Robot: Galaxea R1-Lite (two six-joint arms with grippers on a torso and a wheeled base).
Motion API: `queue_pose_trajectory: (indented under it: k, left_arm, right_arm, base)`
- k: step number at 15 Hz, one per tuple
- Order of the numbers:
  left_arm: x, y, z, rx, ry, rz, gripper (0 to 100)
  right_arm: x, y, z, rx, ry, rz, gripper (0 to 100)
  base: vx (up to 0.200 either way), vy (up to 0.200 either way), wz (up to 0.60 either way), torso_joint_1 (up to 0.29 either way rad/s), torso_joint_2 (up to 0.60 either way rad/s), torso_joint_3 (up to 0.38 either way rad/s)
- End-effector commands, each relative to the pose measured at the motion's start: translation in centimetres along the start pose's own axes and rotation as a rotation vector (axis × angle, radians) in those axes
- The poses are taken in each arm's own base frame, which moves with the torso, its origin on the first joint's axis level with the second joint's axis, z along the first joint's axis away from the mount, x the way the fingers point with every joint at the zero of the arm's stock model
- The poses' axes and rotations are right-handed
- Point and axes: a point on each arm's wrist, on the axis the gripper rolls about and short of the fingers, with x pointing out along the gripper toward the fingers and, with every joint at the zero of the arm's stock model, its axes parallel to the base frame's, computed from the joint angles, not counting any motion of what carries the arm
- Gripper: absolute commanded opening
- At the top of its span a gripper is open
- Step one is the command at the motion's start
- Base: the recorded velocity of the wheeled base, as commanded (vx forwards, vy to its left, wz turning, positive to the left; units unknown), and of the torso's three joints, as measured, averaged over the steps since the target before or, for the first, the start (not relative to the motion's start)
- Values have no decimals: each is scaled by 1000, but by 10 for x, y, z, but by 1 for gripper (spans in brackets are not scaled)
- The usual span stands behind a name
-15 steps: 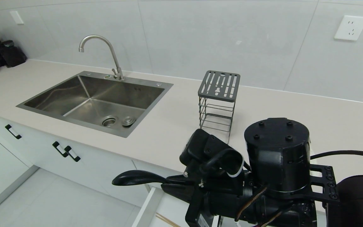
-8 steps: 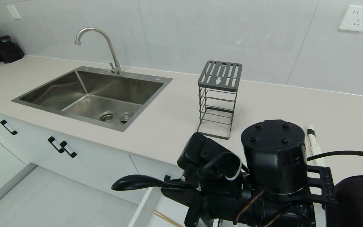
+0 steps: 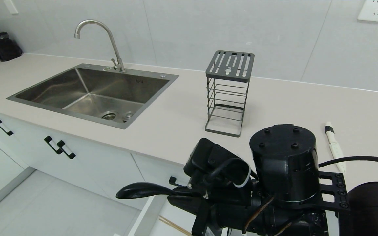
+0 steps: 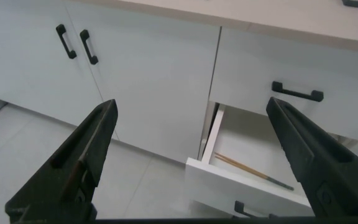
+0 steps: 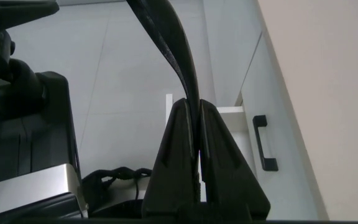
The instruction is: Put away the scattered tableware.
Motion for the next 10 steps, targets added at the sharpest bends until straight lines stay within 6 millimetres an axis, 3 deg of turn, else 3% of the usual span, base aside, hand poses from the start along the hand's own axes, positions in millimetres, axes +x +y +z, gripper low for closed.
queue_pose_trajectory:
  k: [1,10]
  left_arm:
    - [0,0,0,-1,0,1,100]
    - [0,0,0,1,0,1,100]
  right_arm:
    - [0,0,-1,1,7,2,0]
    - [1,0,2,0,7,3,0]
  base:
    - [0,0,0,-100,198,90]
    - [0,0,0,-154,310,146]
